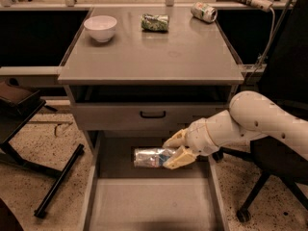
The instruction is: Place redbull can into middle drawer
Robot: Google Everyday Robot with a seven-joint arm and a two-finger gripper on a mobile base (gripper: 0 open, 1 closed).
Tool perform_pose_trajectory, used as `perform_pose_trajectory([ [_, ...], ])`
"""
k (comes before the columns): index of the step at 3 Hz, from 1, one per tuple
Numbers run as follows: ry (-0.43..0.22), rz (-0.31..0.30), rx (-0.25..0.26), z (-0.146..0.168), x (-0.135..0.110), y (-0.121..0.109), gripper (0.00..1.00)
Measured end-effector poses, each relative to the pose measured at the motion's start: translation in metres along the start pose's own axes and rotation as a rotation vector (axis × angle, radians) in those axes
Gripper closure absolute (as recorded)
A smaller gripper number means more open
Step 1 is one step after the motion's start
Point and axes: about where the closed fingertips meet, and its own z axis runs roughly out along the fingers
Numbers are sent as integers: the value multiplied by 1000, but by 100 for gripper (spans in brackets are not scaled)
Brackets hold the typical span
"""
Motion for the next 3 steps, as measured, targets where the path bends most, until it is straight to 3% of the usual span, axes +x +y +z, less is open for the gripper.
perform_pose_trajectory([
  [1, 20, 14, 8, 18, 7, 9, 100],
  [2, 59, 89, -16, 77, 43, 40, 100],
  [3, 109, 213, -67, 152, 91, 83, 100],
])
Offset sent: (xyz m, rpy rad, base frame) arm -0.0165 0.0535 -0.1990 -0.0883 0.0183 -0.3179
